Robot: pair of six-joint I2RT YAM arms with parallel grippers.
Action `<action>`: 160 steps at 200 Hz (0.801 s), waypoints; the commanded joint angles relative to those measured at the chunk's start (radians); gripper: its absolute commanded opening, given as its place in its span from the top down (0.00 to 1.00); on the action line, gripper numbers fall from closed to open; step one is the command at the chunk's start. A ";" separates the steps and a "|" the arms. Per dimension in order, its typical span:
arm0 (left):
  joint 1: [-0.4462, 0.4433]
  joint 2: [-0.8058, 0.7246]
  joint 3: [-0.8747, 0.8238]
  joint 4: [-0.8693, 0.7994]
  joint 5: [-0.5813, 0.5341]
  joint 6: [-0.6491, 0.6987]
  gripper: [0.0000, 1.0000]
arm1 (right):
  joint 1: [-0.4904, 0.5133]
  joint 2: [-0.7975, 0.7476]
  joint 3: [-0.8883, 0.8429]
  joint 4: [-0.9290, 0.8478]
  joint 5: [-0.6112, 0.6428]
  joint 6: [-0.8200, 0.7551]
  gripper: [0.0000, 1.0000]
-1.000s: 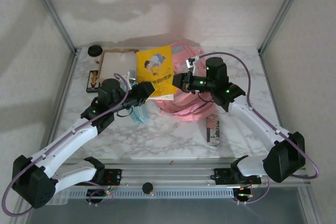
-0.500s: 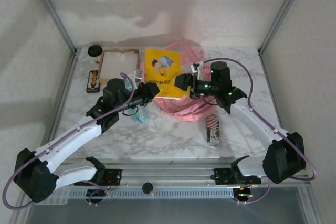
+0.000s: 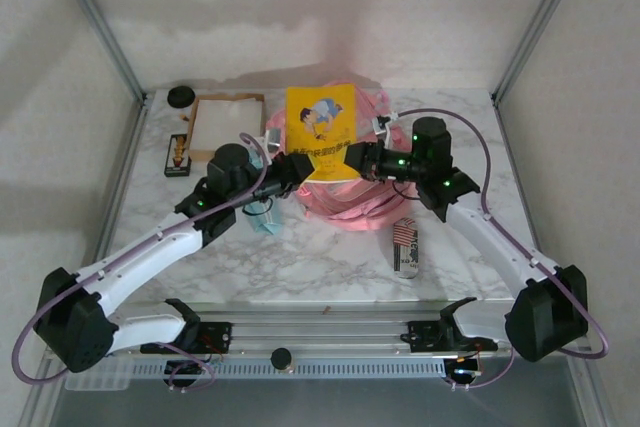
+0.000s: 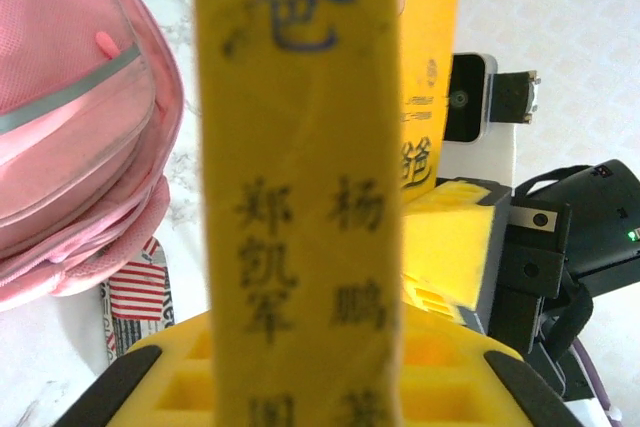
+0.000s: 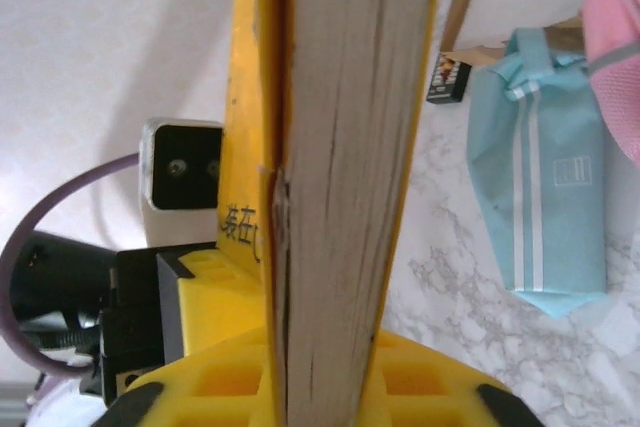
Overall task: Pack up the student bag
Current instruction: Pass the book, then open the student bag at the top-center of the table.
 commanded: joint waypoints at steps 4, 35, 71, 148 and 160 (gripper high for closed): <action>-0.014 0.019 0.053 -0.018 -0.038 0.088 0.73 | -0.033 -0.034 0.032 -0.052 0.045 -0.073 1.00; -0.023 0.047 0.128 -0.159 -0.082 0.295 0.31 | -0.154 -0.070 0.075 -0.222 0.126 -0.173 1.00; -0.093 0.198 0.330 -0.471 -0.309 0.652 0.22 | -0.406 -0.116 0.067 -0.402 0.201 -0.230 1.00; -0.296 0.721 0.668 -0.590 -0.637 1.151 0.19 | -0.691 -0.122 0.015 -0.485 0.223 -0.293 1.00; -0.296 0.784 0.717 -0.590 -0.631 1.173 0.20 | -0.711 -0.122 0.005 -0.485 0.219 -0.295 1.00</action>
